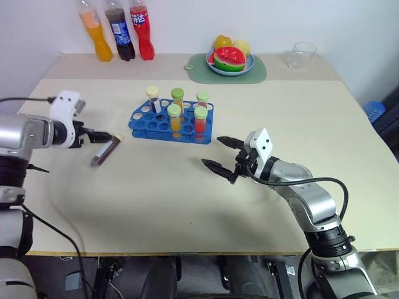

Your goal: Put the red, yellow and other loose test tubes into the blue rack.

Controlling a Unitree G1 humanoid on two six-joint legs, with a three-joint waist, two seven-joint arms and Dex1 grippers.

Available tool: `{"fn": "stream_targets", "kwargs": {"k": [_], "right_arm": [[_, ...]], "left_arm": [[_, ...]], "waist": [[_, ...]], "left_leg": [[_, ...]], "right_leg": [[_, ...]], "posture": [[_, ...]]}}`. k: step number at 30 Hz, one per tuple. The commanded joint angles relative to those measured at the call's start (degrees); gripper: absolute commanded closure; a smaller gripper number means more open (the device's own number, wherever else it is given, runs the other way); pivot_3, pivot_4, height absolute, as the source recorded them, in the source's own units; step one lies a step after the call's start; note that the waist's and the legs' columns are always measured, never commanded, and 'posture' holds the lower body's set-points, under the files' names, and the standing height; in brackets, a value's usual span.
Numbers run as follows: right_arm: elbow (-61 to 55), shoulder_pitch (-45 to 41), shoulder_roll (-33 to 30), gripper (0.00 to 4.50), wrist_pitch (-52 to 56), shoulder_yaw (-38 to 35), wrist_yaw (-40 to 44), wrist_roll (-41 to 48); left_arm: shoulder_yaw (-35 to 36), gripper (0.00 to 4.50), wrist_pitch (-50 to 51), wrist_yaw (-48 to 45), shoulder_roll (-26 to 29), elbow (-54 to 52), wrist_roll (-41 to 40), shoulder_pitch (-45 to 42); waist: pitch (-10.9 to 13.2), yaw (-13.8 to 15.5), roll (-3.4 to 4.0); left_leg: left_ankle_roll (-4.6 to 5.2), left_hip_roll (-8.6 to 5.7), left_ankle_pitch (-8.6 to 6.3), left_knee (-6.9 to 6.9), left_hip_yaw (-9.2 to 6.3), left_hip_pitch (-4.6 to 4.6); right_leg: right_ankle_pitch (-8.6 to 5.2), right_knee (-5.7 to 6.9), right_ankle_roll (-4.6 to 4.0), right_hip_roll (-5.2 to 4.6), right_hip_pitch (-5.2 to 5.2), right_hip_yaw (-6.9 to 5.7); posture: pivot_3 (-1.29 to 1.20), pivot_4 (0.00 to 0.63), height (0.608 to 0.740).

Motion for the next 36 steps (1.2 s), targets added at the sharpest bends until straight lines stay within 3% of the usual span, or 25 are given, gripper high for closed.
{"fn": "stream_targets", "kwargs": {"k": [1, 6, 10, 13, 18, 19, 23, 25, 29, 31, 33, 36], "right_arm": [[-3.06, 0.97, 0.57, 0.00, -0.78, -0.23, -0.57, 0.20], [-4.53, 2.40, 0.94, 0.00, -0.52, 0.12, -1.65, -0.13], [-5.25, 3.10, 1.21, 0.00, -0.27, 0.51, -2.43, -0.27], [-5.59, 3.30, 1.54, 0.00, -0.14, 1.05, -2.86, -0.39], [-5.55, 3.20, 1.95, 0.00, -0.09, 1.43, -3.00, -0.56], [-5.58, 3.20, 1.95, 0.00, -0.09, 1.50, -3.00, -0.58], [-5.54, 3.38, 1.56, 0.00, -0.18, 1.15, -3.01, -0.55], [-5.79, 4.06, 1.18, 0.00, -0.33, 0.98, -2.98, -0.58], [-6.00, 5.36, 0.66, 0.00, -0.68, 1.64, -2.90, -1.28], [-5.94, 5.68, 0.36, 0.00, -0.91, 2.27, -2.61, -1.81], [-5.46, 5.56, 0.31, 0.00, -1.40, 3.64, -1.98, -2.57], [-4.26, 4.52, 0.90, 0.00, -1.79, 4.32, -1.52, -2.96]], "left_arm": [[-5.47, 0.03, -3.52, -6.45, -1.37, 7.48, 7.28, -5.97], [-11.41, 0.03, -8.53, -11.70, -5.81, 19.01, 16.31, -12.08], [-11.83, 0.03, -11.51, -13.99, -8.50, 25.29, 20.82, -15.20], [-11.85, 0.83, -13.23, -15.05, -9.44, 27.84, 23.72, -16.01], [-10.12, 3.38, -15.47, -15.57, -8.80, 29.61, 26.67, -15.85], [-9.52, 3.70, -15.87, -15.34, -8.18, 29.37, 27.01, -15.69], [-1.02, 3.70, -19.20, -9.93, -5.48, 27.17, 23.84, -14.47], [8.89, 3.70, -22.77, 1.13, -5.46, 25.58, 19.78, -13.10], [29.87, 3.70, -44.38, 24.11, -11.75, 4.18, 13.75, 0.42], [35.41, 3.70, -45.71, 29.76, -17.31, -7.45, 10.90, 5.98], [34.29, 3.70, -49.08, 32.21, -25.81, -23.86, 8.99, 13.68], [27.49, 3.70, -58.18, 37.93, -36.31, -34.24, 15.13, 20.77]], "waist": [[0.01, 0.03, -0.02], [0.01, 0.09, -0.02], [0.01, 0.02, -0.03], [0.01, -0.06, -0.02], [0.01, -0.01, -0.03], [0.01, -0.03, -0.03], [0.03, -0.22, -0.06], [0.03, -0.06, -0.07], [-0.01, 0.49, -0.10], [-0.08, 0.80, -0.22], [-0.12, 0.90, -0.25], [-0.14, 1.77, -0.28]], "left_leg": [[0.00, 0.00, 0.00, 0.01, -0.01, -0.06], [0.00, 0.00, 0.00, 0.06, 0.00, -0.14], [0.01, 0.00, 0.00, 0.07, -0.02, -0.14], [0.01, 0.00, -0.01, 0.07, -0.01, -0.15], [0.01, 0.01, -0.01, 0.08, -0.02, -0.16], [0.01, 0.01, -0.01, 0.08, -0.02, -0.16], [0.01, 0.02, -0.01, 0.09, -0.03, -0.24], [0.01, 0.03, 0.00, 0.11, -0.05, -0.34], [0.00, 0.02, 0.00, 0.14, -0.15, -0.46], [-0.06, -0.02, 0.03, 0.22, -0.16, -0.63], [-0.15, -0.12, 0.08, 0.28, -0.14, -0.69], [-0.25, -0.23, 0.14, 0.30, -0.07, -0.68]], "right_leg": [[0.00, 0.00, 0.00, 0.01, -0.03, 0.00], [0.00, -0.01, 0.01, 0.00, -0.07, 0.00], [0.00, 0.00, 0.01, 0.00, -0.09, 0.00], [0.00, 0.00, 0.01, 0.00, -0.10, 0.01], [0.01, 0.01, 0.01, -0.02, -0.11, 0.01], [0.01, 0.01, 0.01, -0.02, -0.11, 0.00], [0.01, 0.03, 0.02, -0.02, -0.20, 0.00], [0.01, 0.06, 0.02, -0.02, -0.31, 0.00], [0.03, 0.11, 0.03, -0.31, -0.47, -0.03], [0.05, 0.13, 0.05, -0.44, -0.59, -0.04], [0.09, 0.12, 0.10, -0.49, -0.59, -0.03], [0.13, 0.08, 0.16, -0.54, -0.47, -0.02]], "posture": [[0.00, 0.150, 0.734], [0.00, 0.150, 0.734], [0.00, 0.150, 0.734], [0.00, 0.150, 0.734], [0.00, 0.150, 0.734], [0.00, 0.150, 0.734], [0.00, 0.150, 0.734], [0.00, 0.150, 0.734], [0.00, 0.150, 0.734], [0.00, 0.150, 0.734], [0.00, 0.150, 0.734], [0.00, 0.150, 0.734]]}}
